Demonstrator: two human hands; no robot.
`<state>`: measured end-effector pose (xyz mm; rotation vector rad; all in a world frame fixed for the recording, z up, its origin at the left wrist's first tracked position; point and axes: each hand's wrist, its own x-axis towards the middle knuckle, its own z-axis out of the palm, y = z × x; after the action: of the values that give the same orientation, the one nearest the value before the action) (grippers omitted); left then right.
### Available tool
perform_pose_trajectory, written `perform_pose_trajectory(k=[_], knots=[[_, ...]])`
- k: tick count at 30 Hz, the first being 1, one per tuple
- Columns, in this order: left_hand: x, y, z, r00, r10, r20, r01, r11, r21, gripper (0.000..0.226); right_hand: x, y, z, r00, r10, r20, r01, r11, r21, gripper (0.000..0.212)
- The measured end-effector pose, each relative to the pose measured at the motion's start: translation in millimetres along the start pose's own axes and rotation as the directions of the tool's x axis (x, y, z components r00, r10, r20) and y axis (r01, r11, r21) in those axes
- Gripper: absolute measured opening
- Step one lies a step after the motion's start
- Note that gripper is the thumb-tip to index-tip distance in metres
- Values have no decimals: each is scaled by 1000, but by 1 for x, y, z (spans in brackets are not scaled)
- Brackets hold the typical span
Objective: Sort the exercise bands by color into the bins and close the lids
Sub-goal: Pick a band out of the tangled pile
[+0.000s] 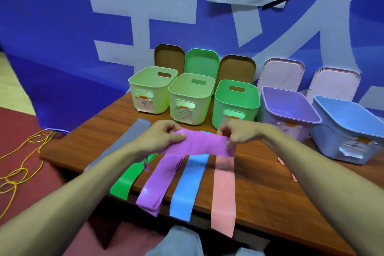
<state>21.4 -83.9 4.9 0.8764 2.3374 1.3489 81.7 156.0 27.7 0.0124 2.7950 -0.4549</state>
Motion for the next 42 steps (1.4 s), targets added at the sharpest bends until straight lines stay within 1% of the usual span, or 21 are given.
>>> perform_pose_trajectory(k=[3,7,9,11,14,19,21,23,26,28,29,31,33,35,38,40,42], knots=[[-12,-25,-5,988,-147,-49,143,987,-79,10,25,-10,4,999,-4,-54,-5,988,-156,13],[-26,-58,0,953,-292,-79,284,953,-102,14,54,-28,10,992,-58,-115,30,971,-237,13],[-30,-69,4,941,-332,-63,323,938,-125,12,69,-33,12,987,-92,-132,64,976,-207,16],[-34,-76,10,929,-370,-9,364,918,-156,14,82,-34,12,987,-108,-123,89,985,-149,16],[-38,-86,15,924,-377,67,383,906,-179,16,101,-33,13,983,-118,-140,105,990,-98,12],[-28,-97,15,918,-393,56,394,885,-249,14,132,-24,15,960,-105,-261,100,994,-35,8],[-22,-98,12,923,-382,39,380,893,-241,13,141,-22,17,950,-81,-303,88,996,9,8],[-18,-103,11,929,-369,20,367,913,-180,13,148,-22,19,954,-70,-291,95,993,75,9],[-15,-111,13,926,-376,-15,375,925,-65,18,150,-23,22,980,-94,-174,126,974,186,20],[-14,-115,15,919,-392,-38,390,920,-40,33,154,-21,23,989,-102,-105,120,975,187,29],[-13,-116,16,919,-392,-51,391,920,-26,42,156,-19,24,991,-99,-94,115,977,182,32],[-11,-115,16,932,-355,-76,359,933,41,50,162,-17,25,988,-87,-126,108,980,166,35],[-10,-113,16,949,-302,-85,312,939,148,47,168,-18,29,978,-80,-192,106,986,127,39],[-10,-110,17,963,-255,-91,270,923,275,45,173,-20,35,968,-80,-239,89,996,30,40],[-10,-103,15,976,-195,-101,219,855,471,47,178,-20,47,963,-67,-261,53,997,-64,35],[-10,-99,13,984,-149,-94,176,803,570,50,180,-21,53,955,-46,-291,25,997,-76,32],[-12,-97,12,994,-97,-58,112,768,630,53,182,-20,58,947,-22,-321,-1,997,-72,32]])
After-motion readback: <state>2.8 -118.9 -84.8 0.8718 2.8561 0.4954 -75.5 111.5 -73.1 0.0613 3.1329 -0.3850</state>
